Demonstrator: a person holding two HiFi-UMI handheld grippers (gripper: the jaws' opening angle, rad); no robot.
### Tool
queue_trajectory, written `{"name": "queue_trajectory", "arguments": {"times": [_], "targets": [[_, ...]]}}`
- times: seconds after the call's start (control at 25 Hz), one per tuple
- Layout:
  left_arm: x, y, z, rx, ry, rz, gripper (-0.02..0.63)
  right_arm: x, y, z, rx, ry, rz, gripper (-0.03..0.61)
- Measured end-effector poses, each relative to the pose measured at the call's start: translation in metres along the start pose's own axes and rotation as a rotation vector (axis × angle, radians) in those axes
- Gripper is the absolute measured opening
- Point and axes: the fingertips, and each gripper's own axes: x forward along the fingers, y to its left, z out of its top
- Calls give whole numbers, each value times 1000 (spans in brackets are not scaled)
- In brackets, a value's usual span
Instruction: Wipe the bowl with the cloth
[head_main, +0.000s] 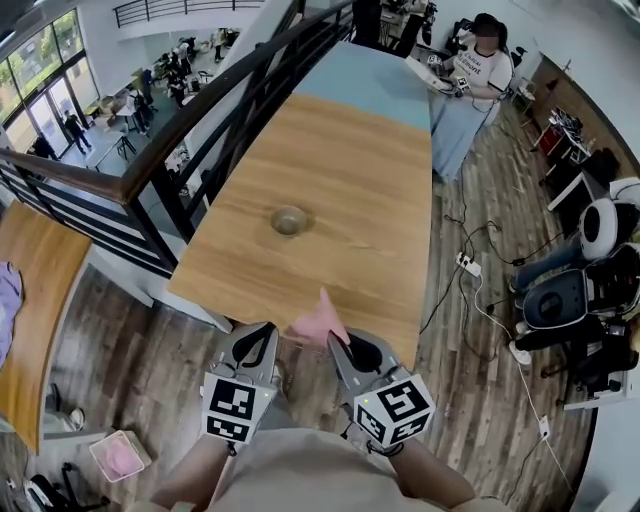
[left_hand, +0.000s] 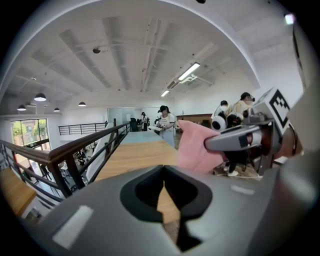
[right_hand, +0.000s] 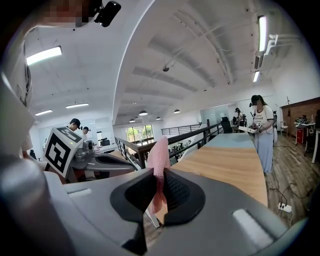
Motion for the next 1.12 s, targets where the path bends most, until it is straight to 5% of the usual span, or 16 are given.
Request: {"name": "queue_trajectory", "arguments": {"times": [1.12], "targets": [[118,189,28,-42,18,-71,2,205,-44,62,15,43,-105,26]]}}
